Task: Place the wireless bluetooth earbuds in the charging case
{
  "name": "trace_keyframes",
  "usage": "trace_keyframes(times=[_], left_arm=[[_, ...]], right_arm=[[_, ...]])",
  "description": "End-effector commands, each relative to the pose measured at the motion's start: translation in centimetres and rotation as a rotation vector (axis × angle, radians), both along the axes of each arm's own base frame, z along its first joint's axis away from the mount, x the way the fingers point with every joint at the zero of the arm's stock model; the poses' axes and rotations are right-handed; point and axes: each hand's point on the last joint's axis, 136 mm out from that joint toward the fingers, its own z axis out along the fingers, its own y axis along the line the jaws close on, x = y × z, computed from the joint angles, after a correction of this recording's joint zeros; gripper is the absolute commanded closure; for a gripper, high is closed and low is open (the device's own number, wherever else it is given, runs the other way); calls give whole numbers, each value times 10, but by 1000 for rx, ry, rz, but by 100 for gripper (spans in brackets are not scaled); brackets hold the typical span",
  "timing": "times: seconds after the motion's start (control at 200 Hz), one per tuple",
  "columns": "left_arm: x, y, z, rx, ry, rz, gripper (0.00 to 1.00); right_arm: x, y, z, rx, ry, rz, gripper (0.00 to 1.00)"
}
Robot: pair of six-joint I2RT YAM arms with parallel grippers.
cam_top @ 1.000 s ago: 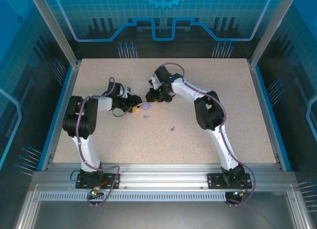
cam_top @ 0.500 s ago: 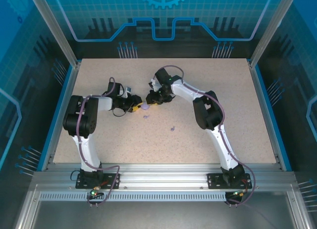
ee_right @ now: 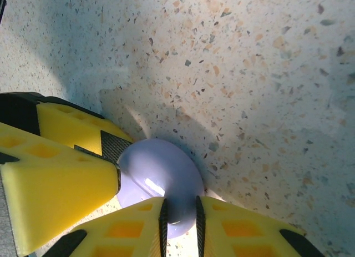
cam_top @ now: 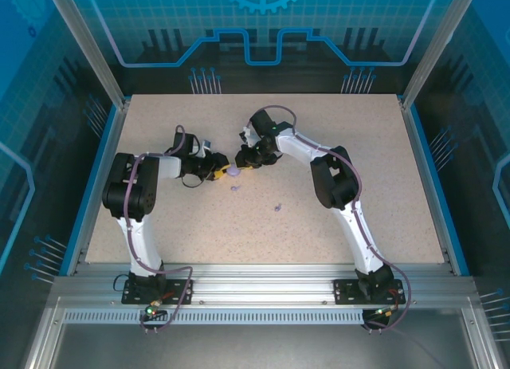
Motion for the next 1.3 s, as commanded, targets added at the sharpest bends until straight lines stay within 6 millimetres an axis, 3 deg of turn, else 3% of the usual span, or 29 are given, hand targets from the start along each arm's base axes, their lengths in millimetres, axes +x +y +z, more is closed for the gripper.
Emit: trace_keyframes(times=[0.0, 0.57, 0.745, 0.926, 0.951, 1.006, 1.161, 1.296], left_arm=[[-10, -26, -14, -37, 36, -62, 63], [-12, -32, -13, -39, 51, -78, 65], [-13, -32, -11, -35, 41, -79, 77], [-11, -27, 8, 14, -22, -94, 82], [-11, -27, 12, 22, -34, -98, 83], [-11, -26, 24, 37, -70, -114, 83], [-10, -27, 67, 54, -208, -158, 86], [-18, -35, 116, 53, -364, -224, 86]], right_arm=[[-11, -1, -28, -26, 62, 0, 78], [-9, 2, -22, 0, 61, -7, 77], [-7, 1, -12, 13, 40, -14, 77], [-5, -13, 23, 38, -44, -39, 72], [-3, -16, 42, 57, -79, -42, 71], [-4, -24, 59, 74, -120, -50, 69], [-13, -57, 105, 127, -231, -67, 65], [-25, -90, 141, 192, -331, -73, 64]])
